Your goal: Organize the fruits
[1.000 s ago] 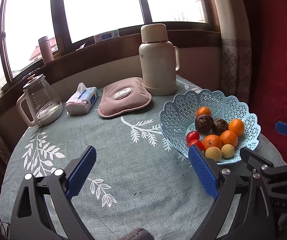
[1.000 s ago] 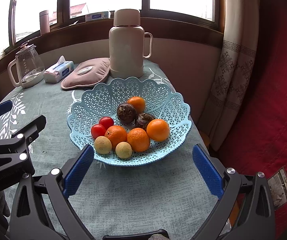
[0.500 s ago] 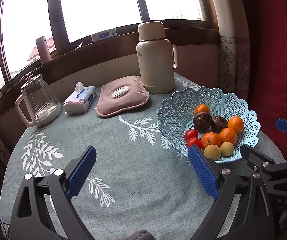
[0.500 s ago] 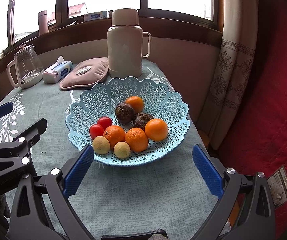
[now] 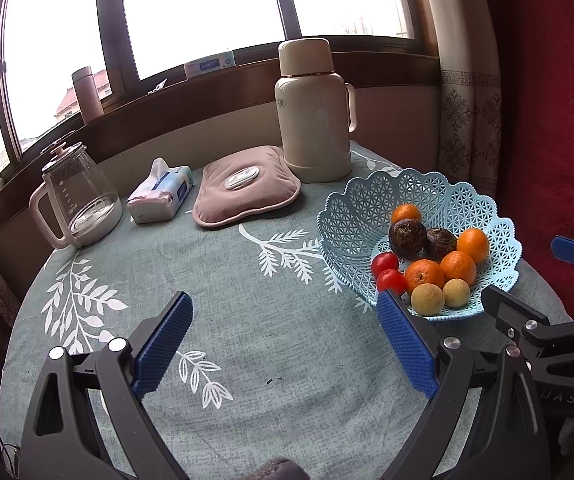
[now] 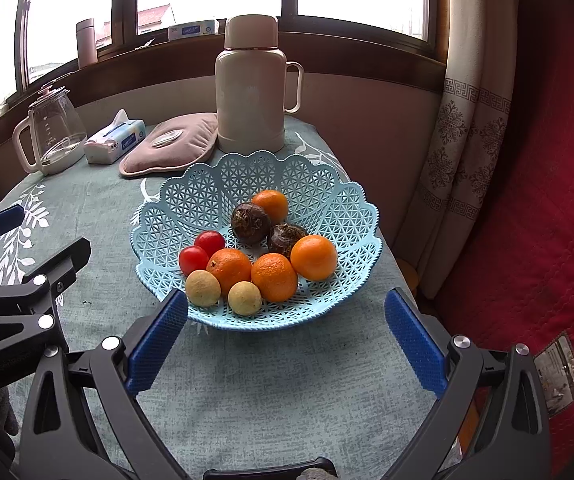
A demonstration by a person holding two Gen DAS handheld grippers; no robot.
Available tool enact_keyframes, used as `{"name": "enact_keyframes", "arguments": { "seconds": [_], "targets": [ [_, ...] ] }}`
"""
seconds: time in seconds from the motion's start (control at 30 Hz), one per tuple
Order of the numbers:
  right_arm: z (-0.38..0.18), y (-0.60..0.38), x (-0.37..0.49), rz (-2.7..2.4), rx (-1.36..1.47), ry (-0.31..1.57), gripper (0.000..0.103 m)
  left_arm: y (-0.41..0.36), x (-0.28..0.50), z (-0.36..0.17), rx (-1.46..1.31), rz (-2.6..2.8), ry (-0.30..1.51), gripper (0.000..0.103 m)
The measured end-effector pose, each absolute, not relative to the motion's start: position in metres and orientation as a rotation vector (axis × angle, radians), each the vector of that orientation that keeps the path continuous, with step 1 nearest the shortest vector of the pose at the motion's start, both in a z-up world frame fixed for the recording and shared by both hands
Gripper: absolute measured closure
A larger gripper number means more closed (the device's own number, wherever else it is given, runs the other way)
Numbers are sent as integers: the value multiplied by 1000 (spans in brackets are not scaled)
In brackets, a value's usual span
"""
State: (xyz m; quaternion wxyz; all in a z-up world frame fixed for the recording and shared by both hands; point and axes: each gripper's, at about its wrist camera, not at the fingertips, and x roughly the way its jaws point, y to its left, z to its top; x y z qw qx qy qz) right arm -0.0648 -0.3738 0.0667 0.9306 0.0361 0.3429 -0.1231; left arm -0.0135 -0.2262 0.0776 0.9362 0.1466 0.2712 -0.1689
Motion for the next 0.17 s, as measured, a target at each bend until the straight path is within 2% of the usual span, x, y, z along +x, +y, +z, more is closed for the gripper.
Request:
{"name": "enact_keyframes", "arguments": {
  "seconds": [0.17],
  "targets": [
    [63,-367,-61,-253,70,732,3,-210,-10,75,269,-329,584,10]
  ]
}}
